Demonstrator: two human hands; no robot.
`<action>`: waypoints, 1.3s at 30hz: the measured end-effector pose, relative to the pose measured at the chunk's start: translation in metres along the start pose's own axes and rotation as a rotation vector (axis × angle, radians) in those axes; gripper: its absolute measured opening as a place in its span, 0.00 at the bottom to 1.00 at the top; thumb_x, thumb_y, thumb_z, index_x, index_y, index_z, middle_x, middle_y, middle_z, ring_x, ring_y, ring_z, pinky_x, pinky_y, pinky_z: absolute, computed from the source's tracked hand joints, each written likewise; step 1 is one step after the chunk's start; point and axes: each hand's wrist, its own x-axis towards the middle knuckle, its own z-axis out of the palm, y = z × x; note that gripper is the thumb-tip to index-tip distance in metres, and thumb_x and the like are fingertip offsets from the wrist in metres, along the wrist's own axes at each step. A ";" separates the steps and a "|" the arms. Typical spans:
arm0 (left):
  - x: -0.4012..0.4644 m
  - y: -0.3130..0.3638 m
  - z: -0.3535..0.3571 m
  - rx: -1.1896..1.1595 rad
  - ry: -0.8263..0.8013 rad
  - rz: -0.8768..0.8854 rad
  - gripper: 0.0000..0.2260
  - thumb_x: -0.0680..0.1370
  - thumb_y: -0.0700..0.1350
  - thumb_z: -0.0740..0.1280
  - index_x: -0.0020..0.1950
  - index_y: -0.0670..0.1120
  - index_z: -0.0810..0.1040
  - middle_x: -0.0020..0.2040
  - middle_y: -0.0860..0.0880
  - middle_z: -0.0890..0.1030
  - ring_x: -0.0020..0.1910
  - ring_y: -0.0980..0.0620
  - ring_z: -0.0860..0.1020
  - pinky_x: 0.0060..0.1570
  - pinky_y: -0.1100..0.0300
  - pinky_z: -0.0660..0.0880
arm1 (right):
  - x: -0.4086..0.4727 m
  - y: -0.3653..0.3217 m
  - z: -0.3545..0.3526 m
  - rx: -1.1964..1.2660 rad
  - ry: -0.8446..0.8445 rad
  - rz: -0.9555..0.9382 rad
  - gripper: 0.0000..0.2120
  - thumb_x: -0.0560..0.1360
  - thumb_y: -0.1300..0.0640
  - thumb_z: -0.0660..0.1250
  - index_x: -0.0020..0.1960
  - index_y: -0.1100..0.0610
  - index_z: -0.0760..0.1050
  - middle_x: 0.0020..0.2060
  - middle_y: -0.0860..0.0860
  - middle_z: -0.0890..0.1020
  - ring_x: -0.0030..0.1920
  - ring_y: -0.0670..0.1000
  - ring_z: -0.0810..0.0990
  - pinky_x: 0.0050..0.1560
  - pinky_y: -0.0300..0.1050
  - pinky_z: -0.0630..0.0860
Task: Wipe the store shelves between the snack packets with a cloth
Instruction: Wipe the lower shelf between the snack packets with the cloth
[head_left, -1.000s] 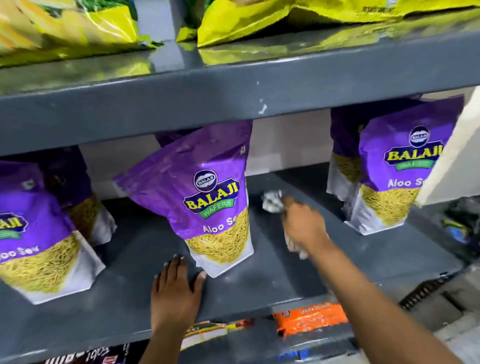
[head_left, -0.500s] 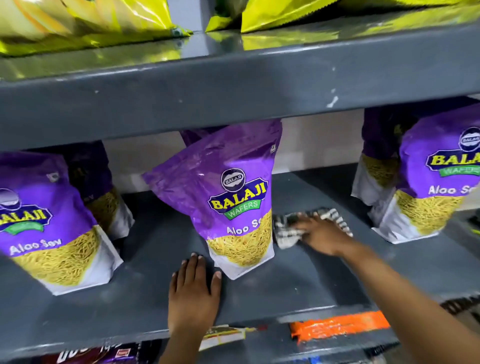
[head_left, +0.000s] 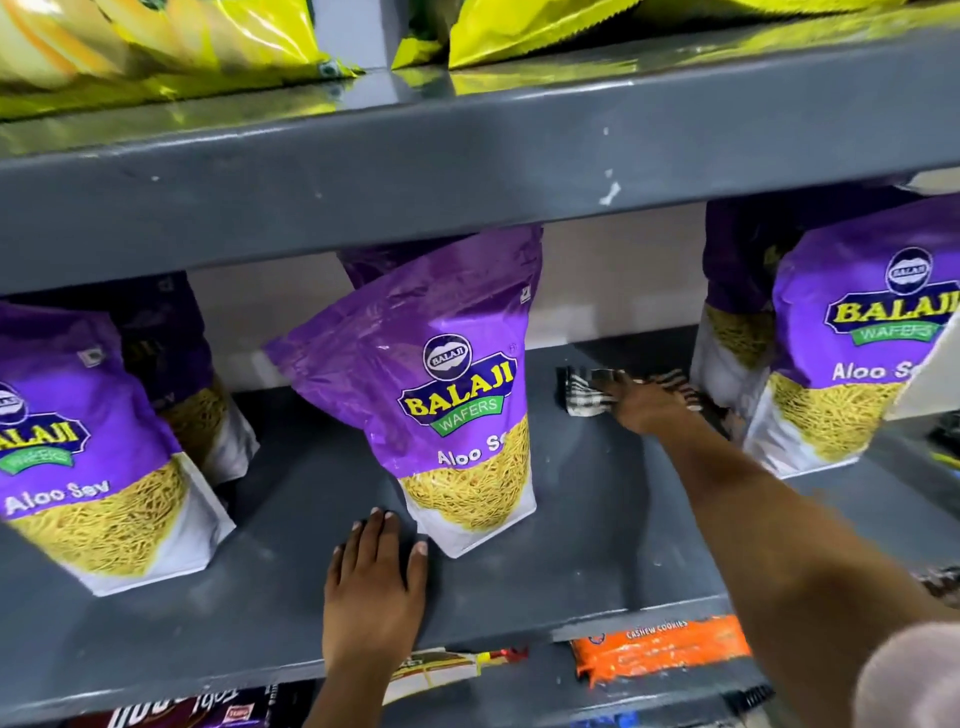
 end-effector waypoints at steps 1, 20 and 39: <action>0.000 0.000 0.000 0.003 -0.002 -0.001 0.35 0.71 0.61 0.44 0.66 0.42 0.71 0.68 0.43 0.71 0.68 0.42 0.67 0.67 0.46 0.61 | -0.003 0.003 0.008 -0.039 0.023 0.044 0.25 0.77 0.59 0.53 0.72 0.48 0.55 0.73 0.55 0.61 0.71 0.61 0.62 0.71 0.58 0.61; -0.005 0.005 -0.008 -0.006 -0.048 0.026 0.32 0.73 0.57 0.46 0.61 0.35 0.74 0.62 0.35 0.75 0.61 0.33 0.72 0.61 0.38 0.66 | -0.229 -0.118 0.047 0.021 0.340 0.046 0.19 0.51 0.56 0.70 0.40 0.62 0.84 0.44 0.58 0.86 0.45 0.56 0.85 0.39 0.47 0.82; -0.006 0.008 -0.009 0.009 -0.049 0.027 0.26 0.73 0.50 0.51 0.62 0.34 0.72 0.63 0.34 0.74 0.62 0.32 0.70 0.62 0.38 0.65 | -0.231 -0.033 0.058 0.333 0.595 0.423 0.18 0.66 0.66 0.59 0.55 0.63 0.76 0.47 0.62 0.83 0.47 0.62 0.82 0.48 0.49 0.77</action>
